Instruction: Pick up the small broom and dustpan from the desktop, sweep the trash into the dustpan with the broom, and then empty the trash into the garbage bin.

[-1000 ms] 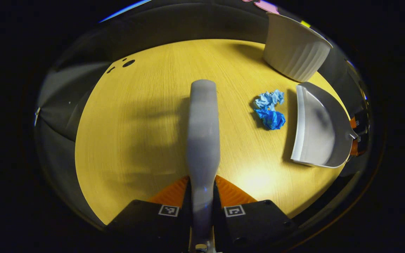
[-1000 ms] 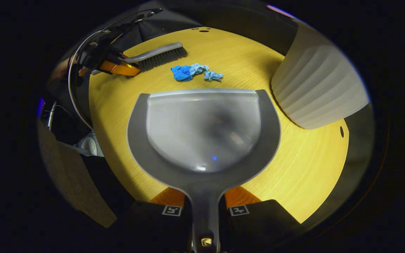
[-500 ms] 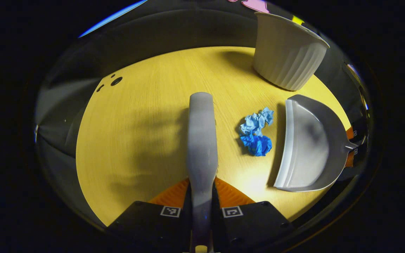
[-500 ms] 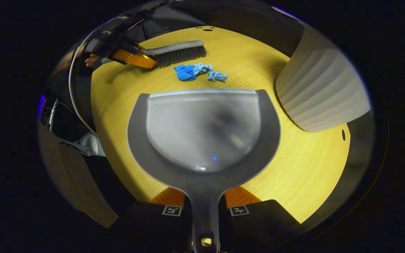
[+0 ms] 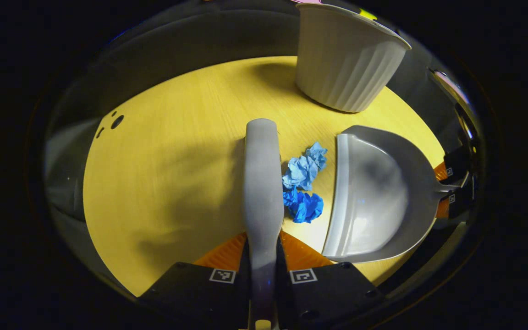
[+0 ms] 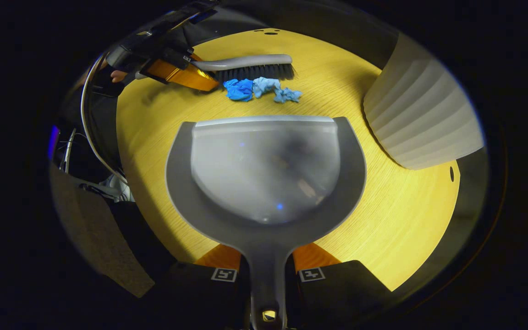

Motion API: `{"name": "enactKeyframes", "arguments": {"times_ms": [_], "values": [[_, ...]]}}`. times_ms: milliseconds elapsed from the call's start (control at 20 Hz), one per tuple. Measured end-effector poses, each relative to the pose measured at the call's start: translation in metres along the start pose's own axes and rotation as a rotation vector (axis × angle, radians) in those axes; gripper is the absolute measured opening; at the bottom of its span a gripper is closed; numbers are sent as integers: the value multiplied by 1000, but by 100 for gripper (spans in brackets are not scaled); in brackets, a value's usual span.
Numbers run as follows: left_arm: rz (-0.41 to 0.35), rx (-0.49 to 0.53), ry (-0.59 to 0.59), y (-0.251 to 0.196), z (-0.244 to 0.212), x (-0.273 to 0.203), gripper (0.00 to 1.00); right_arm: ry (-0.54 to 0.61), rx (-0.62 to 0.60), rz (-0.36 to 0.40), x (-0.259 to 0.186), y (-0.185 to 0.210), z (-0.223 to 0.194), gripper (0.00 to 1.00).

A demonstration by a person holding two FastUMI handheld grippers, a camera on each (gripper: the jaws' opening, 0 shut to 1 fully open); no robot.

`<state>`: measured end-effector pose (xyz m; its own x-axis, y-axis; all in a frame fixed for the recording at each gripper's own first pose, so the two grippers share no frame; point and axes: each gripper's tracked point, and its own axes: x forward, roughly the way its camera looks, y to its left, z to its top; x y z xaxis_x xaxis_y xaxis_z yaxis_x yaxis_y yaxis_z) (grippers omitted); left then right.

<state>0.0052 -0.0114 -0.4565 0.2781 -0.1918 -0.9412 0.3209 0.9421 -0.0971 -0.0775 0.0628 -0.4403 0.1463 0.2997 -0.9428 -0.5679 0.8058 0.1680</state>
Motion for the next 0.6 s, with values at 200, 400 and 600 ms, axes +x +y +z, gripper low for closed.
{"name": "enactKeyframes", "arguments": {"times_ms": [200,400,600], "values": [[-80,-4,0,-5,1,-1,29,0,4,3,-1,-3,13,34],[-183,3,-3,-12,2,-7,29,-1,0,7,9,3,35,34],[-244,55,-11,-25,4,-12,28,-12,-6,5,24,11,58,34]]}}
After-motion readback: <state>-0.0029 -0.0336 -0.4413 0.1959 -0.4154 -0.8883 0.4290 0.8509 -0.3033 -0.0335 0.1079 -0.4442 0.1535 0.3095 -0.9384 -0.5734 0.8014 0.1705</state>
